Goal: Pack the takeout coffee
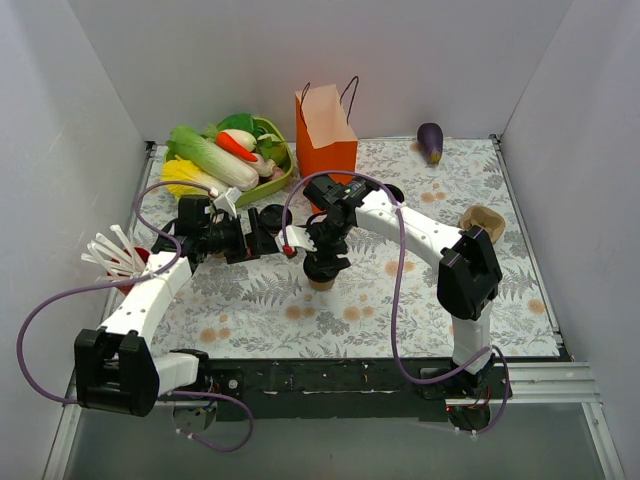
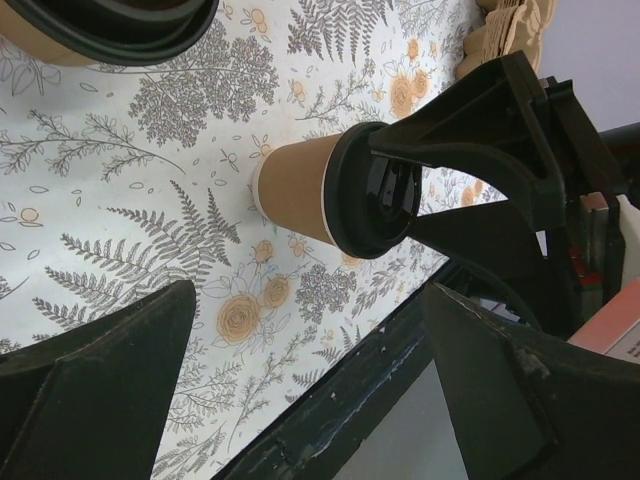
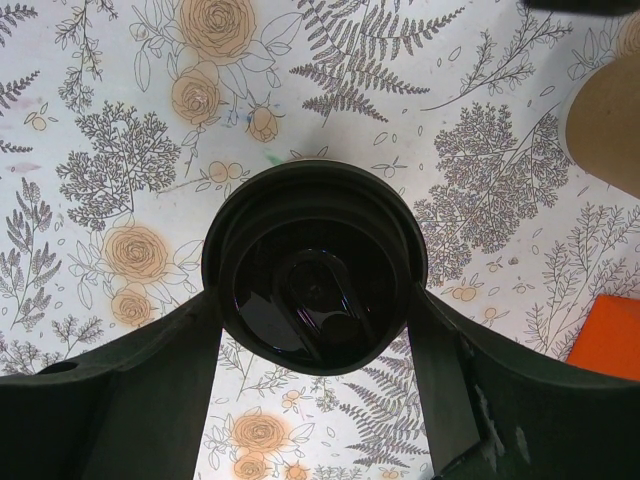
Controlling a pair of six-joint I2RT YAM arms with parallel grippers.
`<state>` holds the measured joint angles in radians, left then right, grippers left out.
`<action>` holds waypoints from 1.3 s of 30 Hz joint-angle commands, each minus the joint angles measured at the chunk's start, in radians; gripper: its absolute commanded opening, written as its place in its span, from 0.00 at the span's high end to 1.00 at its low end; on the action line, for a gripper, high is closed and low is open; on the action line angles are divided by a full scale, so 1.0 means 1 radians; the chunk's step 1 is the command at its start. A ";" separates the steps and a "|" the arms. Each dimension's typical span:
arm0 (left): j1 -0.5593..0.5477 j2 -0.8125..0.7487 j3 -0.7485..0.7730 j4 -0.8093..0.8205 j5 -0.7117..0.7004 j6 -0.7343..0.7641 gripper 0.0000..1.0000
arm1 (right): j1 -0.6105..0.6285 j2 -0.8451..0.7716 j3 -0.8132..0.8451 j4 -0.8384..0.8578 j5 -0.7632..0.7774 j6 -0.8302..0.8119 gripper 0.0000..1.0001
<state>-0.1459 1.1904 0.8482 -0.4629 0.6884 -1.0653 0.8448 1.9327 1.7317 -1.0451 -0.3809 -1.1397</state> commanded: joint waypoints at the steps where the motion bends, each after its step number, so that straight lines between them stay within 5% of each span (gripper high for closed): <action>1: 0.006 0.012 -0.026 0.023 0.040 -0.033 0.02 | 0.007 0.014 0.011 -0.012 -0.023 0.006 0.39; 17: -0.060 0.231 -0.095 0.348 0.255 -0.186 0.02 | 0.005 -0.052 -0.161 0.129 -0.050 0.080 0.38; 39: -0.127 0.333 -0.161 0.391 0.138 -0.214 0.13 | -0.004 -0.084 -0.264 0.227 -0.067 0.130 0.38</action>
<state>-0.2726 1.5196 0.6979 -0.0540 0.8684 -1.2831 0.8383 1.8256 1.5307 -0.8116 -0.4557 -1.0245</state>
